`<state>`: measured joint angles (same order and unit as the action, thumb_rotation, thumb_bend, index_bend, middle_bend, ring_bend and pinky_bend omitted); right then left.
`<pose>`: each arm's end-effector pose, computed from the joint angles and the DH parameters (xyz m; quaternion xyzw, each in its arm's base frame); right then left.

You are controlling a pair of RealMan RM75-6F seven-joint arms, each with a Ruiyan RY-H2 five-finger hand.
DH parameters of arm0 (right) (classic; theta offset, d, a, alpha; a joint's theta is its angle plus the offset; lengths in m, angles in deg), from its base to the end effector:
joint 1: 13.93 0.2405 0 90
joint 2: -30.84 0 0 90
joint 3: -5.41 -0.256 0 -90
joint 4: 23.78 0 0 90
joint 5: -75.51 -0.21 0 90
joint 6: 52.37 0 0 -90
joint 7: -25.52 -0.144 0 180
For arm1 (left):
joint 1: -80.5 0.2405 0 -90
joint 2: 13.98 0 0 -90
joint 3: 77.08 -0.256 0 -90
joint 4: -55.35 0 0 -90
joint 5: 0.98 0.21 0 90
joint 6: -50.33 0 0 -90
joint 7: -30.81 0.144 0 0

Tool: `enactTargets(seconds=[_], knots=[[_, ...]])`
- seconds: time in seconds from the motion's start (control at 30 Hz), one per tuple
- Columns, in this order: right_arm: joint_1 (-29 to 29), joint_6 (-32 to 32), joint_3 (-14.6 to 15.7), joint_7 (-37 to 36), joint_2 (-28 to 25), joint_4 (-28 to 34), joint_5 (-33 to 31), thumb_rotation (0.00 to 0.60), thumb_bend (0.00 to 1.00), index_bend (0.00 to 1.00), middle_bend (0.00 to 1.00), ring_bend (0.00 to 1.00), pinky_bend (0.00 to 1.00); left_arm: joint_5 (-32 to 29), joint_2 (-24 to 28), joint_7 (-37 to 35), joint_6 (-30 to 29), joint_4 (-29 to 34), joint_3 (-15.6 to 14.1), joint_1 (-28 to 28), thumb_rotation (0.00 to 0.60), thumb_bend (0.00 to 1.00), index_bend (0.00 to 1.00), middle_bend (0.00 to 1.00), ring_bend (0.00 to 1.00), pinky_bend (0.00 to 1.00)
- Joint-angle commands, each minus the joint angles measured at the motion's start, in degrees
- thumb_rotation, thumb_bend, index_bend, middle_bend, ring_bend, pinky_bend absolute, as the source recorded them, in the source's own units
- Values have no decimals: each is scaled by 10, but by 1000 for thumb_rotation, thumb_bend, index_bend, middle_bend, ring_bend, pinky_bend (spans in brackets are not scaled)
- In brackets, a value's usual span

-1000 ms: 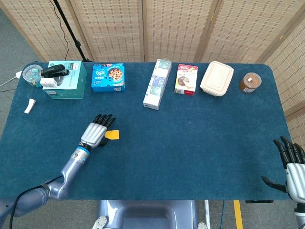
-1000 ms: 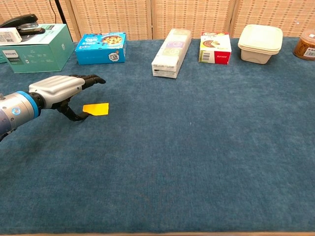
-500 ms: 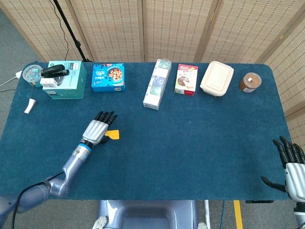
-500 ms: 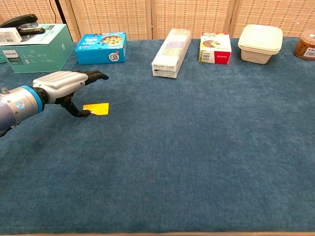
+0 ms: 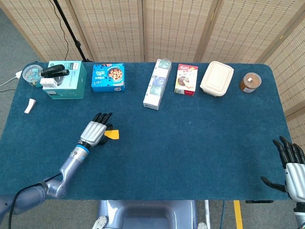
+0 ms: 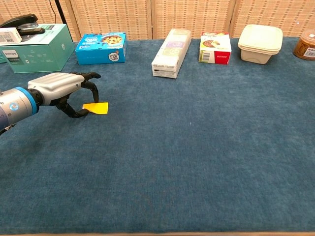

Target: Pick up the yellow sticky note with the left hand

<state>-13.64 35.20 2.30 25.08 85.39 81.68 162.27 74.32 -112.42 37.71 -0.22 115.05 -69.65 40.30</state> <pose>-0.2846 -0.1563 0.1953 0.5639 -0.4126 0.4043 0.5902 -0.2116 0.3601 -0.0506 -0.7614 -0.3592 -0.3247 0.4311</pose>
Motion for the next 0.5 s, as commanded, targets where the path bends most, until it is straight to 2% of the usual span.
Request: enactTargets(seconds=[0.03,0.27,0.5], knots=[[0,0,0,-1,0,0,0,600,0,0,0,0,0,1,-1,0,-2,-1,-1,0,600,268,394,0,0,0],[1,-2,1,-3,-1,1,1,600,0,0,0,0,0,2,0,6,-10,3,-4,3,600,311,493,0,0,0],[1,-2,1,-5,-2,1,0,600,0,0,0,0,0,-2,-2,10,-9,2,-4,2,600,314,518,0,0,0]])
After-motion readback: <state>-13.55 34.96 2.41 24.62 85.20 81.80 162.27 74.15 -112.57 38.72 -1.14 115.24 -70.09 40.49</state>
